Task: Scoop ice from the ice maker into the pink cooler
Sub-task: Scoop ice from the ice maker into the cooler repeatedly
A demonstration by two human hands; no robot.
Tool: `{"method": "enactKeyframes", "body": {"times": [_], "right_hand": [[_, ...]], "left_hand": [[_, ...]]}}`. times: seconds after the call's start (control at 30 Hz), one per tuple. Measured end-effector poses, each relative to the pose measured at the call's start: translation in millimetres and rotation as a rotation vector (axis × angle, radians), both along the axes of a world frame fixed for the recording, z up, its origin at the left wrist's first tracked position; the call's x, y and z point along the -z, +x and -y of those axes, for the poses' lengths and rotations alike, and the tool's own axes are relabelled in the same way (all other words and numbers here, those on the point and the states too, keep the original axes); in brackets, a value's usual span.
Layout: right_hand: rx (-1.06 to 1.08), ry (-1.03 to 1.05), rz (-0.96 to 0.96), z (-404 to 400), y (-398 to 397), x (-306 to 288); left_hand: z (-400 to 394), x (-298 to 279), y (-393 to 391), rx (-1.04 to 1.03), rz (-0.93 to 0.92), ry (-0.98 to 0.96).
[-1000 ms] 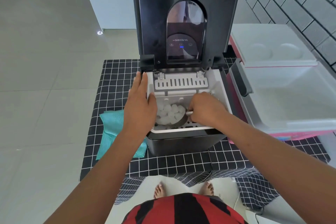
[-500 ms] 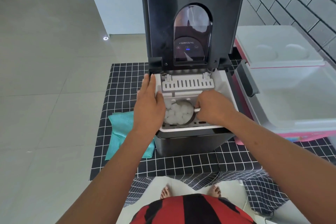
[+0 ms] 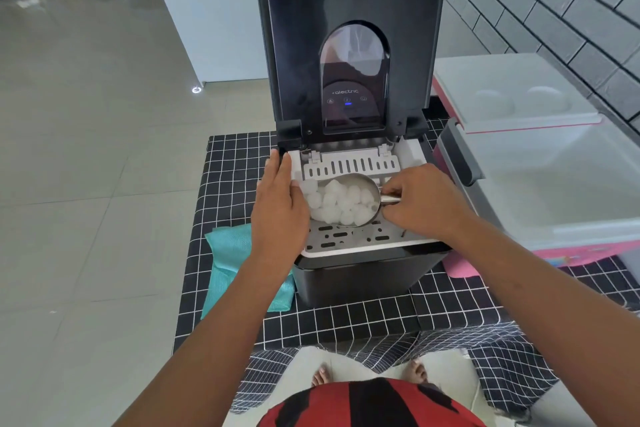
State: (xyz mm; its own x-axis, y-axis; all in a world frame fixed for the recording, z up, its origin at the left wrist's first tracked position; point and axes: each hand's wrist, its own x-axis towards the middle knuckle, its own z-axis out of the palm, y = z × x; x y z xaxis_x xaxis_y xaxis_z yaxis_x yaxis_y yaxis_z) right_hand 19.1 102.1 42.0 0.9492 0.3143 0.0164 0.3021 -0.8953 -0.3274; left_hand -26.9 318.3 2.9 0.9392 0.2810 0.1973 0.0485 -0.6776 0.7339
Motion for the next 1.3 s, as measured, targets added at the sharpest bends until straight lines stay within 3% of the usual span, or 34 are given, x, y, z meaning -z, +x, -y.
{"method": "enactKeyframes", "body": {"times": [0.93, 1.3], "right_hand": [[-0.174, 0.234, 0.06, 10.0, 33.0, -14.6], [-0.163, 0.286, 0.094, 23.2, 30.3, -17.1]], "left_hand": [[0.9, -0.4, -2.1, -0.034, 0.031, -0.021], [2.6, -4.2, -1.1, -0.061, 0.021, 0.073]]}}
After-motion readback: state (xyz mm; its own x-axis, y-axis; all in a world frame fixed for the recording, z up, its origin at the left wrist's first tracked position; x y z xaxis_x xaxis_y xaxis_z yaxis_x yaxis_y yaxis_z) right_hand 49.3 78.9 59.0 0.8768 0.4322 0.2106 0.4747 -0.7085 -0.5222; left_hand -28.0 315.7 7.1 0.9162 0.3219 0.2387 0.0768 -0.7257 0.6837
